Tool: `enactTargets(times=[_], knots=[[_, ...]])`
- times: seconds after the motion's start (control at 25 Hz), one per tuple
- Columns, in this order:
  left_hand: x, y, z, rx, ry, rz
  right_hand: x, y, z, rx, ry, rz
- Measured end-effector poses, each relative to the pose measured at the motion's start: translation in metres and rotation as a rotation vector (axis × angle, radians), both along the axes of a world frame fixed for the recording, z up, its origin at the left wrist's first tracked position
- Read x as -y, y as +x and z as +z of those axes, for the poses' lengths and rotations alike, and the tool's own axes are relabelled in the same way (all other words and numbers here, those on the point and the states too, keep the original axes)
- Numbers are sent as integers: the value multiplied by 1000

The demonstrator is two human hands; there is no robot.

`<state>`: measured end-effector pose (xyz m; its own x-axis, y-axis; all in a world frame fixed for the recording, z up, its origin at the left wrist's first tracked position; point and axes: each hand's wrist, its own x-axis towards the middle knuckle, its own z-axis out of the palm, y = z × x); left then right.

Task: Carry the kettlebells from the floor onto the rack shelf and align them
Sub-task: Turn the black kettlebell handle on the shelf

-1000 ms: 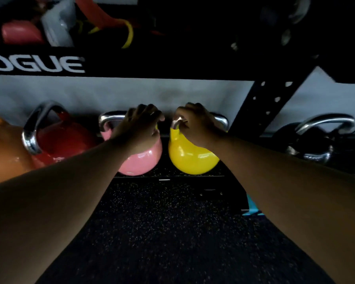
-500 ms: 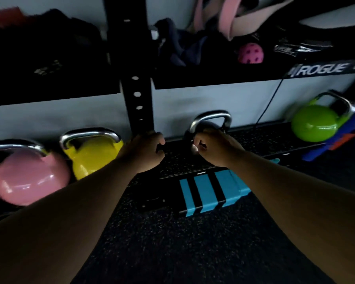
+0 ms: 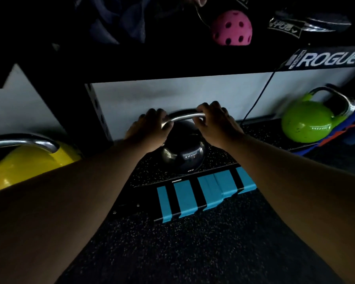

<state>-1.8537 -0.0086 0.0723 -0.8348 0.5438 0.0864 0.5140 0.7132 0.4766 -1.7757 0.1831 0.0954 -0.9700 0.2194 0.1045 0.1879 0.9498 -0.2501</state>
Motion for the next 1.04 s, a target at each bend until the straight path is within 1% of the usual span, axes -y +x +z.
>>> enactTargets(times=[0.12,0.2,0.24,0.32,0.36,0.44,0.48,0.6,0.64,0.68,0.8,0.84,0.88,0.96,1.04], knots=[[-29,-16,-12,40,28,24,-16,-22,-20,55,-86,-15],[-48,-19,-22,115,74,15,-23,-35,-32,42,-158,-21],[-54,-18,-26,123,75,23,-24,-39,-37,20,-185,-20],[-63,-16,-37,148,132,140,-28,-44,-47,-6,-252,22],[-64,-14,-41,133,198,201,-31,-46,-51,-14,-297,63],[-69,-9,-44,89,305,247,-40,-47,-54,-18,-370,121],[-70,-10,-44,90,323,252,-43,-48,-54,-16,-380,123],[-66,-32,-36,141,266,261,-33,-53,-51,-13,-403,29],[-63,-40,-35,187,269,296,-25,-52,-50,-22,-417,10],[-61,-43,-35,252,320,348,-18,-51,-49,-27,-437,15],[-74,-26,-38,481,561,555,-13,-49,-46,0,-590,42],[-81,-17,-38,525,611,607,-14,-49,-45,7,-643,20],[-85,-13,-38,532,640,638,-14,-48,-45,-3,-693,-16],[-83,-22,-34,523,655,624,-5,-44,-49,-63,-759,-98],[-74,-40,-33,561,622,523,10,-37,-54,-114,-765,-150]])
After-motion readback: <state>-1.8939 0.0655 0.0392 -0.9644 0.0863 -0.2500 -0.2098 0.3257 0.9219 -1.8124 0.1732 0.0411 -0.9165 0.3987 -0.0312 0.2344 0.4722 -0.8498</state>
